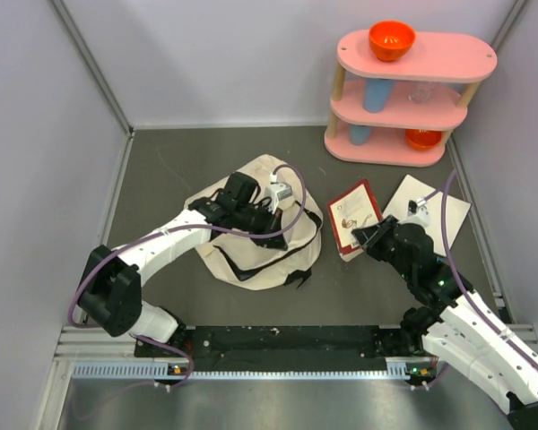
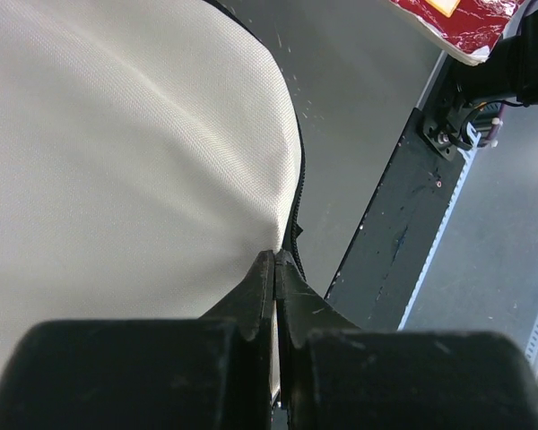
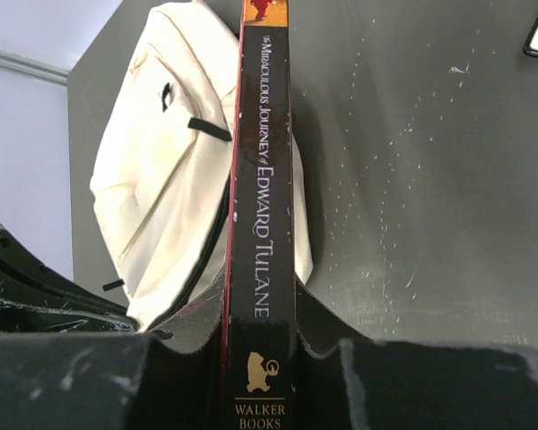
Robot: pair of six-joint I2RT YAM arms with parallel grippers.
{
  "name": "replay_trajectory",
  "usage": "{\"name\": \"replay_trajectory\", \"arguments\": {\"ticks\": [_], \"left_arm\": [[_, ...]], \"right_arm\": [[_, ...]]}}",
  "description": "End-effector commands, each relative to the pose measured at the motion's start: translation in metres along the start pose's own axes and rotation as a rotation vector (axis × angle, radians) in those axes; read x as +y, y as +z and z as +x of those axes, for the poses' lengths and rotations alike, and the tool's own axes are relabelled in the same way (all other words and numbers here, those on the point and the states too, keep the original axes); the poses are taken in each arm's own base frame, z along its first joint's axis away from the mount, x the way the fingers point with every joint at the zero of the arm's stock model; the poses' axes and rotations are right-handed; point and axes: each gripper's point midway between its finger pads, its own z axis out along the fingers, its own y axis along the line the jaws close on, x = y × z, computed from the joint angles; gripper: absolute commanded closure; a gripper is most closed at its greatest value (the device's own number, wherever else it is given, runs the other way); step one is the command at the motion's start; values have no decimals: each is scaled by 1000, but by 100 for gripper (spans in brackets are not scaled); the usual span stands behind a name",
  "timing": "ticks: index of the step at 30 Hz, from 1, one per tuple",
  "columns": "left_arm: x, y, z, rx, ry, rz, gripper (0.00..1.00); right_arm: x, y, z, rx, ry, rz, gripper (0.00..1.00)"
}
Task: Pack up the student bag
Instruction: Place the book in the student bag.
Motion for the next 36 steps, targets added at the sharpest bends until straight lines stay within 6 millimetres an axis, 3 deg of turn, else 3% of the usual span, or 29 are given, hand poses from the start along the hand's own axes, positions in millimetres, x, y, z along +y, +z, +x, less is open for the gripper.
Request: {"name": "replay_trajectory", "arguments": {"ticks": [1,5,8,11,16,20,24,29,32,36], "left_arm": [[-16,-3,-18,-43,35,66,100],[-17,-3,-20,-59,38,68,100],[-8,-12,-31,-124,32,-24,100],[10,-38,-58,-268,9,-172,100],[33,-112,-107,-558,-44,-353,100],[27,-157,-140,-703,-27,-382,100],[21,-159,-148,-694,-10,-351,100],[14,-151,-147,-700,-11,-280,100],[6,-147,-148,-708,-4,-221,100],[-5,-147,-150,-711,7,-169,100]], "right_arm": [[25,-4,-23,-74,25,-76,100],[26,-4,-23,-72,26,-76,100],[29,-5,-25,-72,20,-86,100],[35,-9,-27,-70,-4,-113,100],[51,-22,-32,-74,-39,-189,100],[75,-37,-24,-3,-61,-314,100],[111,-63,-11,106,-49,-514,100],[138,-94,12,279,-23,-700,100],[135,-92,28,382,-7,-685,100],[131,-74,57,499,11,-646,100]]}}
